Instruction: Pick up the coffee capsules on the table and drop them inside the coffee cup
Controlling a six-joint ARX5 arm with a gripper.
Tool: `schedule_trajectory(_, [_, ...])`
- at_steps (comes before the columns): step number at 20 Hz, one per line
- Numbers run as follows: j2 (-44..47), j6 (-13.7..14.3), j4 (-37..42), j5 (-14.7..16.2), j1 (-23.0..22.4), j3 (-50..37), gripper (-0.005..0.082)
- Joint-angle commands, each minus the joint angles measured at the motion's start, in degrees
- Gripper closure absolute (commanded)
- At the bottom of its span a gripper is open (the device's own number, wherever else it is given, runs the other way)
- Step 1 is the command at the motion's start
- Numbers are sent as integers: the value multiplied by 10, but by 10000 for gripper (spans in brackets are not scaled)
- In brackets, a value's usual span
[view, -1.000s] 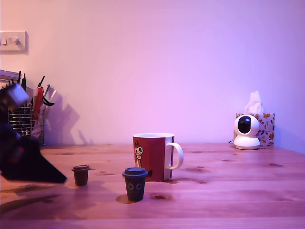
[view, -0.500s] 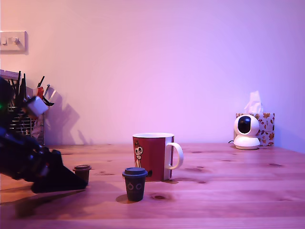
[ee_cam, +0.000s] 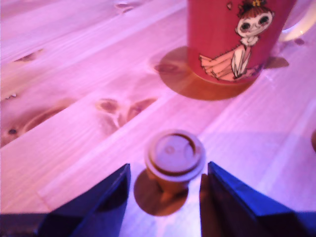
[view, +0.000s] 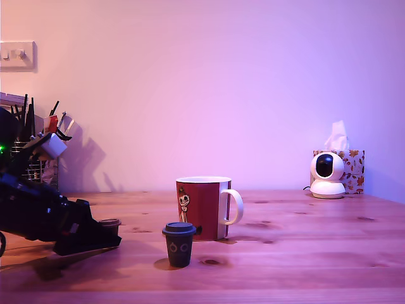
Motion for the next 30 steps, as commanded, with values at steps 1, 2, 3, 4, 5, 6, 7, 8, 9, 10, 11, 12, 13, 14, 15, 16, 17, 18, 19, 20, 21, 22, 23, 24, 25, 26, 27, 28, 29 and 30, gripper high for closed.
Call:
schedule_trajectory(1, [19,-5,4,0,-7,7,322])
schedule_trajectory(2, [19,-5,7,0,-11,9,322])
schedule_trajectory(3, [19,-5,7,0,-14,13,322])
schedule_trajectory(4, [19,-5,7,-1,-17,15,322])
schedule_trajectory(5, [19,-5,7,-3,-20,17,322])
schedule_trajectory(6, [19,-5,6,-5,-21,19,322])
schedule_trajectory(7, [19,-5,5,-7,-21,20,322])
schedule_trajectory(8, [19,-5,5,-8,-21,20,322])
schedule_trajectory(9, [19,-5,5,-13,-21,20,322])
schedule_trajectory(10, [19,-5,4,-19,-21,21,322])
schedule_trajectory(11, [19,-5,3,-21,-21,21,323])
schedule_trajectory(12, [19,-5,3,-21,-21,21,322])
schedule_trajectory(13, [19,-5,3,-22,-21,21,322])
schedule_trajectory(14, [19,-5,3,-22,-21,21,323])
schedule_trajectory(15, [19,-5,3,-23,-21,21,323])
schedule_trajectory(16, [19,-5,3,-23,-21,21,323])
schedule_trajectory(17, [19,-5,3,-24,-21,21,325])
schedule_trajectory(18, [19,-5,3,-24,-21,21,325])
schedule_trajectory(19, [19,-5,3,-24,-21,21,325])
schedule_trajectory(20, [19,-5,3,-24,-21,21,326])
schedule_trajectory(21, [19,-5,3,-25,-21,21,332])
schedule_trajectory(22, [19,-5,3,-26,-21,21,367])
schedule_trajectory(23, [19,-5,3,-26,-21,21,420])
schedule_trajectory(24, [19,-4,3,-26,-21,21,485])
schedule_trajectory(25, [19,-4,3,-26,-21,21,549])
schedule_trajectory(26, [19,-4,3,-26,-21,21,595])
schedule_trajectory(27, [19,-4,3,-26,-21,21,618])
schedule_trajectory(28, [19,-4,4,-26,-21,21,627])
schedule_trajectory(29, [19,-4,6,-26,-21,21,627])
schedule_trajectory(30, [19,-4,9,-25,-21,21,627])
